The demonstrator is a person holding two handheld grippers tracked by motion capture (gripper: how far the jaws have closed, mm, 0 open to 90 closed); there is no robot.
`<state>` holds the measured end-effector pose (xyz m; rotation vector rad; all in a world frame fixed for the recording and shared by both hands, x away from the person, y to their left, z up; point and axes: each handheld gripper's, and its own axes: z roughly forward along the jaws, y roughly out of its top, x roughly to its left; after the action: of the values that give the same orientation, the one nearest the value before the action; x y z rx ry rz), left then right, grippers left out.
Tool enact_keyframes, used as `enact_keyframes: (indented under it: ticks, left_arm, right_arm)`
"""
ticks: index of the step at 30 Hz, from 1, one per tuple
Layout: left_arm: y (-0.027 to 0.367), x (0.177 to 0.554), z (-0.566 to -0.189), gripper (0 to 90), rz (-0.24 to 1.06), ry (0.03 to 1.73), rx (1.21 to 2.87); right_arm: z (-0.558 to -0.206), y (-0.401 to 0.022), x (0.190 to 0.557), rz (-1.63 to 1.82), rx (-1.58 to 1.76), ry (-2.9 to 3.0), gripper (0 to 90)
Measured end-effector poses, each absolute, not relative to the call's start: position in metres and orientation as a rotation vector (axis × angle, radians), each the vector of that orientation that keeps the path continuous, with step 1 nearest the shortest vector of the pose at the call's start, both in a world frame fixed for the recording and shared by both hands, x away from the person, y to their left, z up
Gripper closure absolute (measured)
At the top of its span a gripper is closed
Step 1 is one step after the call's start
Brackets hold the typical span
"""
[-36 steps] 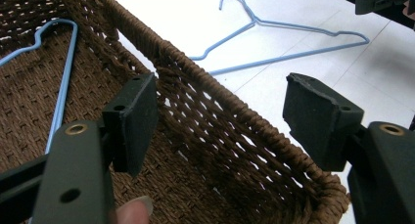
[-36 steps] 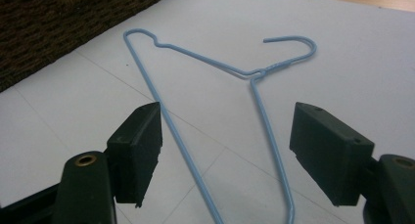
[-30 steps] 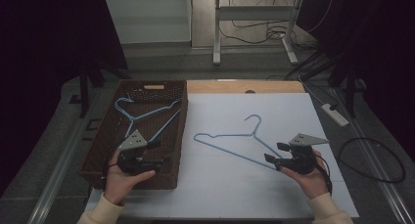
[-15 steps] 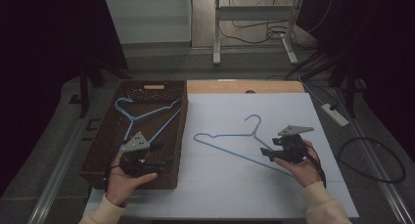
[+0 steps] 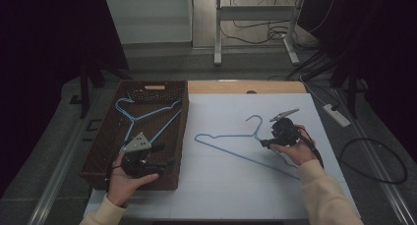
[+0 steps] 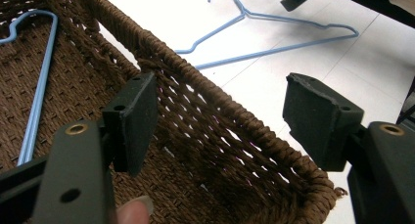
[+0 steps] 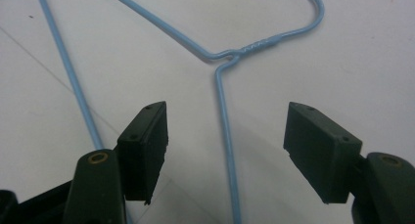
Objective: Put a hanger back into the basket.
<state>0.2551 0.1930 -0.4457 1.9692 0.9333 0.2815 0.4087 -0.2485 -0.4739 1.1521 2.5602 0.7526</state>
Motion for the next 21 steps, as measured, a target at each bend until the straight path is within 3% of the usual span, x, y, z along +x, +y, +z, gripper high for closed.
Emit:
enact_keyframes:
  ticks: [11,21]
  left_arm:
    - [0.193,0.255,-0.446,30.4,0.277,0.932,1.969]
    - [0.195,0.255,-0.445,30.4,0.279,0.932,1.964]
  right_arm:
    - [-0.488,-0.239,0.438,0.66,1.148,2.653,42.8]
    - [-0.496,-0.22,0.453,0.501,1.098,2.731,60.9]
